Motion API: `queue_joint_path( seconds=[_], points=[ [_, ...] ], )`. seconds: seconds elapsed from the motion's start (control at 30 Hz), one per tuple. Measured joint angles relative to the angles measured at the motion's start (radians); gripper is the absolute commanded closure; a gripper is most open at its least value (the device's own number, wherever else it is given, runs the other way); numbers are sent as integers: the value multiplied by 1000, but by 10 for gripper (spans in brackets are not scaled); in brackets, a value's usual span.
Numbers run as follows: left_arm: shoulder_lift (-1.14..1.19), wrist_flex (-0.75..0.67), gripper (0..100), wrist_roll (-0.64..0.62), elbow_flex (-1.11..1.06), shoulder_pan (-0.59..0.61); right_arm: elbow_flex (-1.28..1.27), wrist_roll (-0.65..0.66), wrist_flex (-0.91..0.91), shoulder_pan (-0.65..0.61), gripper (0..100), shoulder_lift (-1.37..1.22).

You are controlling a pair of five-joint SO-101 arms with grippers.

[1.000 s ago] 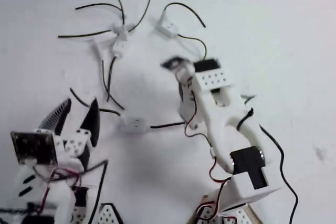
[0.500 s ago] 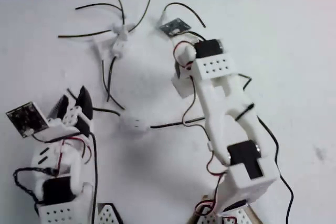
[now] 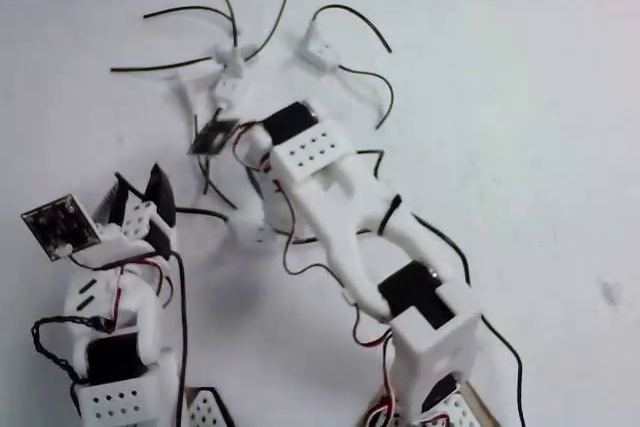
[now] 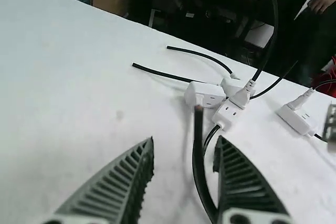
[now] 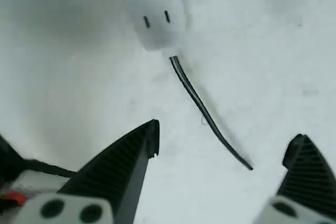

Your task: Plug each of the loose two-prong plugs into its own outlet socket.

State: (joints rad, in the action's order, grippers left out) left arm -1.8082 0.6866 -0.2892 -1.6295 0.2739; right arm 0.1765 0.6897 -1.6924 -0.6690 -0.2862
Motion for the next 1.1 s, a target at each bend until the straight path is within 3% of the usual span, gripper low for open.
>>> queue_joint_path(
  seconds=[0.17,0.37,0.57,1.1],
  points=[
    [0,-3,805,0,0,3,-11,192,-14,-100,625,-2],
    [0,-2,805,-3,-6,11,-17,226,46,-160,625,-43],
    [2,-2,805,-3,-11,21,-14,227,155,-164,625,-147],
    [6,2,805,-2,-26,71,244,106,140,-180,625,-453]
  ],
)
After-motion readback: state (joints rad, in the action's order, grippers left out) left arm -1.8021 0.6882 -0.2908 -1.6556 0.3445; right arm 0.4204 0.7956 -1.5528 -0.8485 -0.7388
